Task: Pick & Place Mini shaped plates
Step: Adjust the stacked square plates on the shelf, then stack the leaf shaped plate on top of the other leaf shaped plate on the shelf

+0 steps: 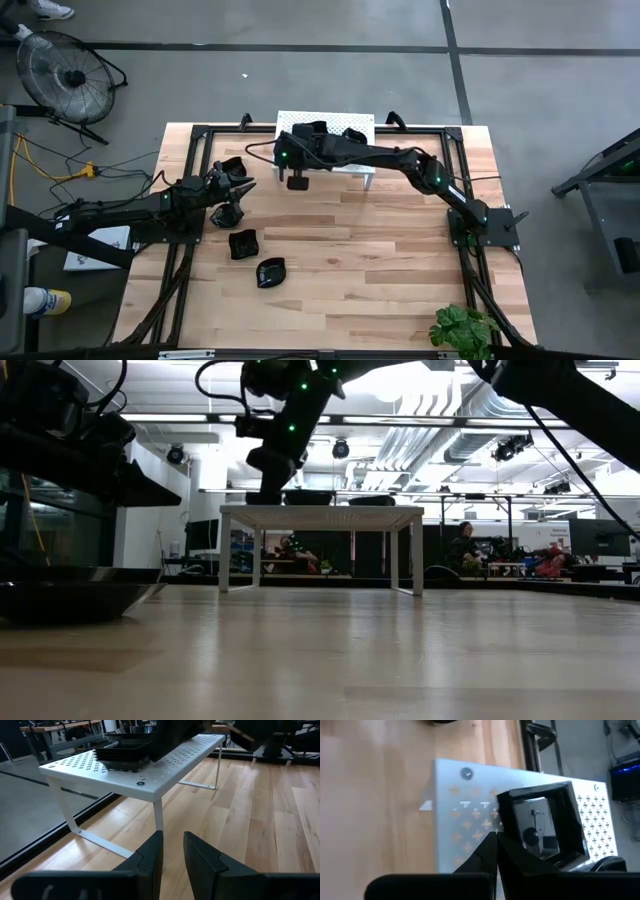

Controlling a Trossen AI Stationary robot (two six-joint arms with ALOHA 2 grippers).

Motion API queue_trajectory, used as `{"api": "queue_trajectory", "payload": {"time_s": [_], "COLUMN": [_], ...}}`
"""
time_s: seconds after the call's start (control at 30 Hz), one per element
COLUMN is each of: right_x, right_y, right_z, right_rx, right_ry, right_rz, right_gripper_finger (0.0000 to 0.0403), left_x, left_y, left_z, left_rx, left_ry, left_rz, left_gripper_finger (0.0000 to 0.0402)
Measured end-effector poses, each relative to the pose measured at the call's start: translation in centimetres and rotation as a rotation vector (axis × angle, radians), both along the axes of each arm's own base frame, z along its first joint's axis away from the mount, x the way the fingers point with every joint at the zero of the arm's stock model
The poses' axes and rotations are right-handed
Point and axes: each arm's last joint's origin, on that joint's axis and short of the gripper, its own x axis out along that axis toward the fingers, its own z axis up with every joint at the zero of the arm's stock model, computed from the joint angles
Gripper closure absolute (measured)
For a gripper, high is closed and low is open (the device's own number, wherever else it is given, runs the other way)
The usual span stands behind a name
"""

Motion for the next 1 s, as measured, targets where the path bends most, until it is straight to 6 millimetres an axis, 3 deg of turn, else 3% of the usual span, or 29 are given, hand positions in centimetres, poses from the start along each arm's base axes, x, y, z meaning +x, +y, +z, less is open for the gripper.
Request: {"api": "queue_trajectory", "payload": {"time_s": [0.6,0.8,1.0], "right_x": [0.6,0.8,0.6], "right_y": [-0.8,0.7,3.1], "right_z": [-0.5,0.0,2.2], "right_rx": [-0.059,-0.062,-0.026], "right_ry": [-0.038,-0.052,-0.145], "right_rz": [-0.055,-0.03,-0.032], "right_gripper_finger": [0.0403,0.0403,0.0403], "left_x": [0.0,0.0,0.0], "left_y": [0.0,0.0,0.0], "left_z": [0.0,0.0,0.0], "left_rx": [0.0,0.0,0.0], "left_ry": [0.0,0.0,-0.001], "left_rz": [0.0,0.0,0.0], "left_gripper_finger": [0.0328,0.0328,0.0328]}}
